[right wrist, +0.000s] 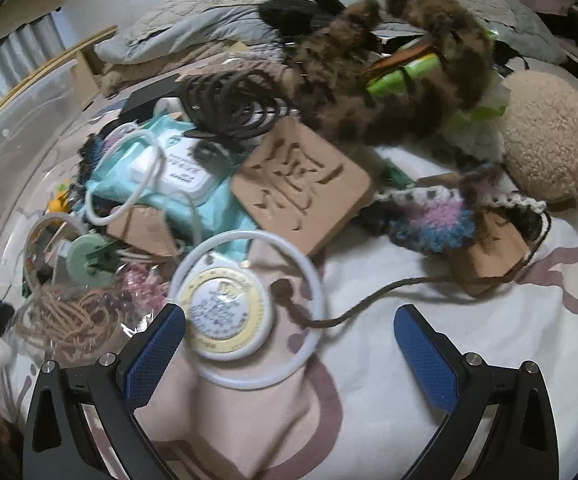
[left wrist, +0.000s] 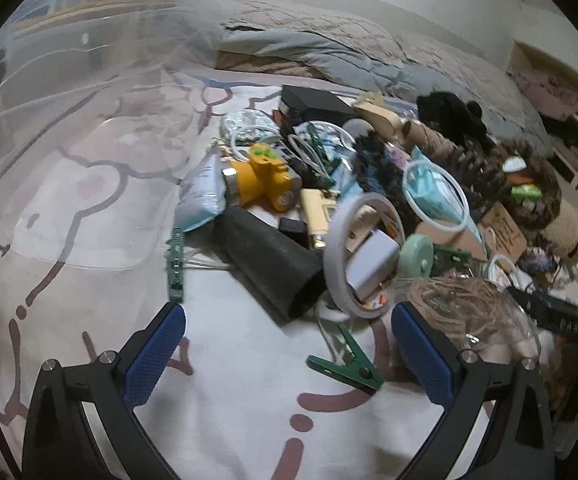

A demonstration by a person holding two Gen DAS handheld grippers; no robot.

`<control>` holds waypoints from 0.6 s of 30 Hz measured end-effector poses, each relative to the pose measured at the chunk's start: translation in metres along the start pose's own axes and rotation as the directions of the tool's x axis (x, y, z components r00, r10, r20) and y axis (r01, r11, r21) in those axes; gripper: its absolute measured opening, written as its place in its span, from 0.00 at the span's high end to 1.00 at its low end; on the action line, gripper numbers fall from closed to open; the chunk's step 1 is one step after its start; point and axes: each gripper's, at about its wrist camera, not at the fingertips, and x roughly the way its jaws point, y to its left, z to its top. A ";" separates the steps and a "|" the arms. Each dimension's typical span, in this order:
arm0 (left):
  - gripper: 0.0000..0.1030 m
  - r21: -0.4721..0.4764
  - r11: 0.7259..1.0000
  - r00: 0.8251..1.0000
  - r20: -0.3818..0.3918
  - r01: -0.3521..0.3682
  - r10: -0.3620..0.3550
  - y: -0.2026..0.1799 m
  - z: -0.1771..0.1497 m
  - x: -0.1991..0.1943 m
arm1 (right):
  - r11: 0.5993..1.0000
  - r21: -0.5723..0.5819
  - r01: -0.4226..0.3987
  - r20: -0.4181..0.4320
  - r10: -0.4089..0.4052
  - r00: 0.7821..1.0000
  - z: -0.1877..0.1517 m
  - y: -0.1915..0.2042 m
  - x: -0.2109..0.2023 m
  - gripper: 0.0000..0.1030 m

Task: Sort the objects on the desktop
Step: 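Move both grippers down toward the pile of items on the bed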

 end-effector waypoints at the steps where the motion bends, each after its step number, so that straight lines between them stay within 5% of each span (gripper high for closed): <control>1: 0.00 -0.011 1.000 1.000 0.001 0.000 0.000 0.002 0.000 0.000 | 1.000 -0.004 -0.016 -0.003 0.016 1.000 0.000 0.004 0.001 0.00; 11: 0.00 -0.038 0.999 1.000 -0.001 -0.026 0.026 0.012 -0.001 -0.001 | 0.989 0.010 -0.147 -0.034 0.147 0.989 -0.014 0.019 -0.011 0.00; 18: 0.00 -0.116 0.993 0.996 0.083 -0.020 0.030 0.027 0.002 -0.018 | 0.980 0.132 -0.148 0.074 0.139 0.987 -0.014 -0.005 -0.034 0.00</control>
